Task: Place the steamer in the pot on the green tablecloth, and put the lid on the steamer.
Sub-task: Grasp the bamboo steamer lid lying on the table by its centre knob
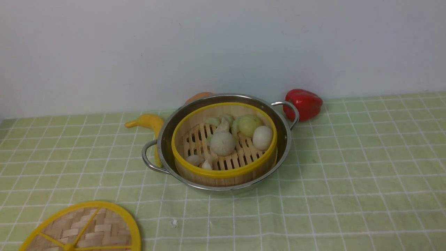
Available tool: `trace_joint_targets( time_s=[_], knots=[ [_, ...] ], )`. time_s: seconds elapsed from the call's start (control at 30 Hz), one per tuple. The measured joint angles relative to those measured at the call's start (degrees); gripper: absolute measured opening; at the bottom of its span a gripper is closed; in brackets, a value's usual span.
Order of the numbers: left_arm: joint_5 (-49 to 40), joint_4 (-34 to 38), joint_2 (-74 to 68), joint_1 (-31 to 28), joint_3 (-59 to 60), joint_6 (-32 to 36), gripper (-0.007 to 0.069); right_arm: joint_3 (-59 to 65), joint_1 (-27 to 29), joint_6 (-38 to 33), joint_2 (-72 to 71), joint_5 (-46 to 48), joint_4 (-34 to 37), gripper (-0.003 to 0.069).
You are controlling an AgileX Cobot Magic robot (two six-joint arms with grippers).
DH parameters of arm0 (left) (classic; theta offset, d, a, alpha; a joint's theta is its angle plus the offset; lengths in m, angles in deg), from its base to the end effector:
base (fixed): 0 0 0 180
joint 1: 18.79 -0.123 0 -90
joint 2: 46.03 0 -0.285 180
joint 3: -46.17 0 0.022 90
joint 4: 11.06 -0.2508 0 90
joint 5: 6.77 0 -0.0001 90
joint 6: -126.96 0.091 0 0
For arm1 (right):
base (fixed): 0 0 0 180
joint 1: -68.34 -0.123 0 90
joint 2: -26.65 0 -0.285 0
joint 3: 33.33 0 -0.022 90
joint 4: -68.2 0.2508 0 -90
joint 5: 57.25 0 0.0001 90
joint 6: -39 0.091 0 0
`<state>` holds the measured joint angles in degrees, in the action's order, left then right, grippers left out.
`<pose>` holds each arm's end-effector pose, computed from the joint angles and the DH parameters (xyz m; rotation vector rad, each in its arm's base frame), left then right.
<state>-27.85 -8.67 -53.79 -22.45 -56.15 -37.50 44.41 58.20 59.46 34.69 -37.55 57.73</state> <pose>0.0531 0.0020 0.1774 0.1671 1.8557 0.1914 0.0541 0.0040 0.1794 0.0504 1.8390 0.1976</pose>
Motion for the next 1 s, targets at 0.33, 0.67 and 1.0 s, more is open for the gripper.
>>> trace_joint_targets(
  time_s=[0.33,0.67,1.0],
  knots=[
    [0.0,0.0,0.0,0.0,0.0,0.0,0.0344,0.0,0.0,0.05,0.0,0.0,0.0,0.0196],
    [0.37,0.25,0.0,0.0,0.0,-0.34,0.0344,0.0,0.0,0.05,0.0,0.0,0.0,0.0218],
    [16.63,35.88,0.0,0.0,0.0,-12.4,0.0344,0.0,0.0,0.05,0.0,0.0,0.0,0.0239]
  ],
)
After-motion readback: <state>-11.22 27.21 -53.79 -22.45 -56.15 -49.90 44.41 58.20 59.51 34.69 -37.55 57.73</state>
